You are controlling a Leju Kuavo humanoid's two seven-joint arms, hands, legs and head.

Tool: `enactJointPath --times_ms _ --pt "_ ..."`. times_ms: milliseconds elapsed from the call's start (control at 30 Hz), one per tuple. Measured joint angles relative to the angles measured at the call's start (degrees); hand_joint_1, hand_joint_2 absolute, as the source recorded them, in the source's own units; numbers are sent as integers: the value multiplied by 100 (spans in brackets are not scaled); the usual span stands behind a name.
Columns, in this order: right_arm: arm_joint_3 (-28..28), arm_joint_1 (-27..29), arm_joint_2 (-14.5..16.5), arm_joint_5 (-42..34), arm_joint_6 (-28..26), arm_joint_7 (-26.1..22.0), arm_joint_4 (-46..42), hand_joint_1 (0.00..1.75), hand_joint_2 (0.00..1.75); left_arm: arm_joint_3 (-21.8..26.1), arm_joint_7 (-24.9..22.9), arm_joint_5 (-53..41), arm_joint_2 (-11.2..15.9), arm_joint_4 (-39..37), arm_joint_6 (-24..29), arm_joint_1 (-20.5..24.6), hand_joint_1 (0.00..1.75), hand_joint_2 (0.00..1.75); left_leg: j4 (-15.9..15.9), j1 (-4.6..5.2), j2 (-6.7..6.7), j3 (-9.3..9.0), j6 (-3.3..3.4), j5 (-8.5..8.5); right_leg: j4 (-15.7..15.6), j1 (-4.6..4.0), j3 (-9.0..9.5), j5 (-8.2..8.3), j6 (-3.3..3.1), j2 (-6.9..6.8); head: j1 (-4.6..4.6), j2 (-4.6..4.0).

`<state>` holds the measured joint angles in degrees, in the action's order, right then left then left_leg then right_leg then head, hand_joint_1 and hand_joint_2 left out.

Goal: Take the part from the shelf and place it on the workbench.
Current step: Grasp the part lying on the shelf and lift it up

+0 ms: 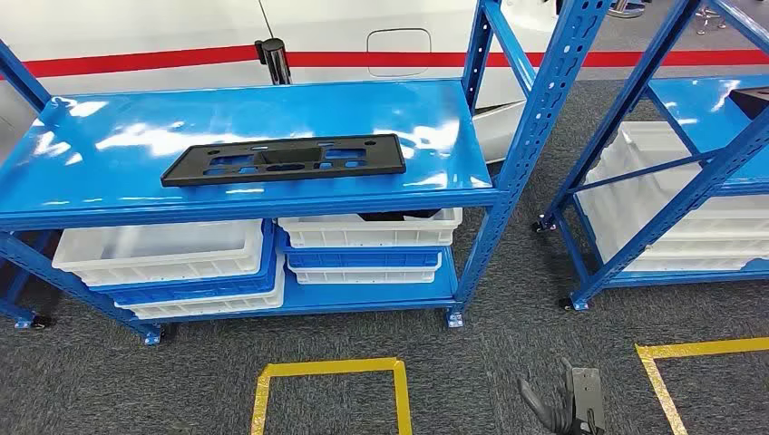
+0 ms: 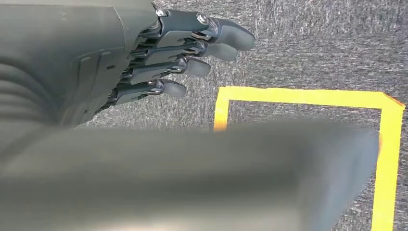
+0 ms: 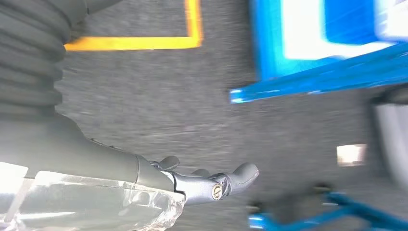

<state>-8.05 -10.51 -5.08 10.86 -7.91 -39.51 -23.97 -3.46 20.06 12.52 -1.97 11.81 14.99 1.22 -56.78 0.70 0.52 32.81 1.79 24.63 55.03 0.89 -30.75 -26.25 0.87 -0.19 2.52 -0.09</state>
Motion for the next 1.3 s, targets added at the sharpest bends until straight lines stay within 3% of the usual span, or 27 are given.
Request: enactJointPath --times_ms 67,200,433,667,900,1133,1300 --pt "65 -33 -20 166 -11 -23 -233 0 175 -2 79 -22 0 -3 58 6 0 175 0 1 2 3 0 -1 1 0 -2 1 1 2 0 0" --pt "523 -211 -102 995 -513 78 -1424 0 175 -52 438 -151 0 -13 220 38 0 0 0 2 13 2 2 -6 1 0 -5 2 0 4 -1 0" --pt "1859 -210 -307 2302 -1421 920 -4279 0 175 -73 497 -158 0 -57 65 40 0 0 -1 1 12 1 2 -7 1 0 -9 2 1 3 0 0" --pt "2987 -369 -576 3765 -1878 1484 -5561 0 175 -84 364 -217 -5 -94 102 28 0 0 1 1 11 13 2 -7 2 0 -16 1 1 3 -1 0" --pt "4126 -1310 -512 4854 -1554 2245 -5541 0 175 -156 189 -310 -11 -99 -11 43 0 0 1 1 14 11 -1 -16 4 0 -13 6 -4 4 -1 0" --pt "5119 -2365 -1 4929 -812 2735 -4673 0 175 -183 -19 -344 -16 -99 -30 79 0 0 1 -7 12 12 -5 -21 6 -1 -15 13 -16 4 1 0" --pt "5511 -2726 355 4915 -736 2835 -3954 0 175 -183 -132 -350 -17 -99 -46 92 0 0 1 -10 10 12 -6 -21 6 -1 -15 13 -16 3 0 0"
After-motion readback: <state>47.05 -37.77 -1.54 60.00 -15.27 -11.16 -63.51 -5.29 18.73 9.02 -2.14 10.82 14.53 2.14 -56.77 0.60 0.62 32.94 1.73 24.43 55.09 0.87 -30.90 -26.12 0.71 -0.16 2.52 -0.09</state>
